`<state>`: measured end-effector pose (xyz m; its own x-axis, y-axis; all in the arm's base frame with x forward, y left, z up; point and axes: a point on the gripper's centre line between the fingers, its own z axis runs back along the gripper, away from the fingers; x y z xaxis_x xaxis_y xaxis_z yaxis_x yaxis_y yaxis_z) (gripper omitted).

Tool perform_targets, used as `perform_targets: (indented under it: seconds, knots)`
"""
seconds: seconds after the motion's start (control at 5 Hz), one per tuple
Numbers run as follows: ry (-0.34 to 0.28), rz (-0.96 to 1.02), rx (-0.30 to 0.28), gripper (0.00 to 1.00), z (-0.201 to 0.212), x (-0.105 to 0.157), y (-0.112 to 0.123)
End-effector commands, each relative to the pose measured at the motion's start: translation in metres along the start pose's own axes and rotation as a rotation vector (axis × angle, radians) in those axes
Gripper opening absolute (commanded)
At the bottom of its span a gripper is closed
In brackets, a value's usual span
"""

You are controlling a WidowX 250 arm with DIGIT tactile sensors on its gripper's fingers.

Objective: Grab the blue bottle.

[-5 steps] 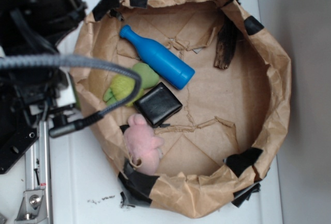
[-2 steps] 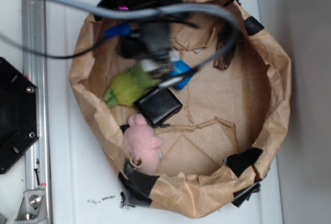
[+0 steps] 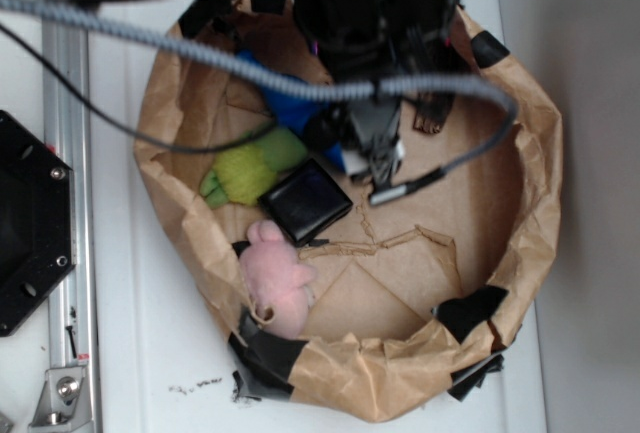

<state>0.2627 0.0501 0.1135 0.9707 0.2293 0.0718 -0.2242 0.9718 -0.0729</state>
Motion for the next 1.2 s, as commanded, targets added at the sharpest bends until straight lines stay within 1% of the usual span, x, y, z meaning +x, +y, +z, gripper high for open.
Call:
perform_targets:
  seconds: [0.0, 0.2, 0.4, 0.6, 0.8, 1.0]
  knots:
    - [-0.049, -0.075, 0.022, 1.0, 0.001, -0.004, -0.013]
    - [-0.002, -0.009, 0.068, 1.0, -0.033, 0.004, 0.006]
    - [0.027, -0.026, 0.128, 1.0, -0.049, 0.007, 0.012]
    - [0.091, -0.129, 0.247, 1.0, -0.061, 0.015, 0.017]
    - [0.125, -0.165, 0.296, 1.0, -0.063, 0.027, 0.029]
    - [0.117, -0.174, 0.326, 1.0, -0.064, 0.042, 0.043]
